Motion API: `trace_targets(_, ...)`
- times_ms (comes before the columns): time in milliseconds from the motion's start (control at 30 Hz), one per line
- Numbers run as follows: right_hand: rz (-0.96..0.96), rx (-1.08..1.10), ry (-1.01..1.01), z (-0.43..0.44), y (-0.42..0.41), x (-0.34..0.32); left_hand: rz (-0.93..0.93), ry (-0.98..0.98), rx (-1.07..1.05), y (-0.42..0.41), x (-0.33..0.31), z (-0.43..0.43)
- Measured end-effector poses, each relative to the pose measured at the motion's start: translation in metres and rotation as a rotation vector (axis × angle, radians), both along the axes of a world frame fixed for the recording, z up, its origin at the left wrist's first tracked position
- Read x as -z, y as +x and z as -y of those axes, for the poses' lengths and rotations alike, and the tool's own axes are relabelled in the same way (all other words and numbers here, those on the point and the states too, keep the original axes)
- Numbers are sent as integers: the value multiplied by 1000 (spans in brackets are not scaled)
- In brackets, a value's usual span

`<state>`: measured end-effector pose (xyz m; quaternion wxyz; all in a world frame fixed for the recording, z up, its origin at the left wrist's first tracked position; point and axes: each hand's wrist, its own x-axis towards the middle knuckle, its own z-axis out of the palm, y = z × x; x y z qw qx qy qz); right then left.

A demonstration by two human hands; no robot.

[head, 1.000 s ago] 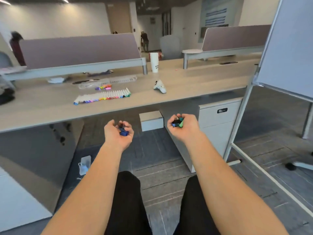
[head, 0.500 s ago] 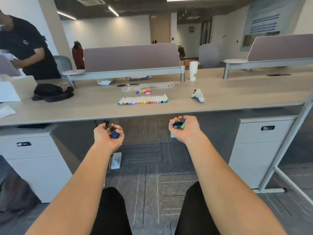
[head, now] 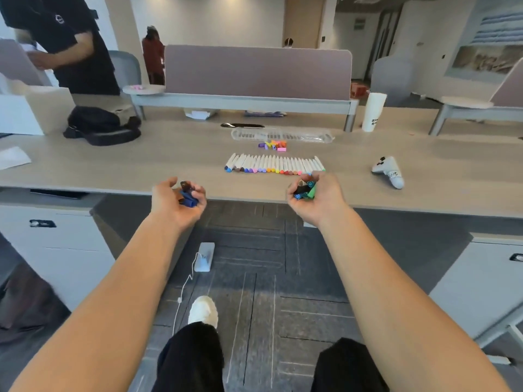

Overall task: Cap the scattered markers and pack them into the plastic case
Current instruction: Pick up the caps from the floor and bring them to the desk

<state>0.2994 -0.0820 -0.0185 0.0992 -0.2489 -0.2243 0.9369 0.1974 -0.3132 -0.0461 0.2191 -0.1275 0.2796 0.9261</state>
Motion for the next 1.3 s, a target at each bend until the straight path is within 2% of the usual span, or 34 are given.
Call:
trace_targets(167,15,0,42,-18,-60,-1,-90,-14,92,-64,-19,-18)
trace_targets(433,131,39,147,-43,-131,4,-74,-11,103,-135,-21,-31)
trace_targets(667,83,28,223,-67,-174,-11,-110,-47,82,-165,-27,-35)
trace_targets(800,67,25,202,-80,-192,-15,-144,-89,59,-177,-32,-47)
trace_targets(1067,121,-1,246,-137,-243,5,-148,-346,142,-219,-17,-122)
trace_targets(1300,252,-1,421,-179,-293,20,-342,-886,325,-272,-23,-195)
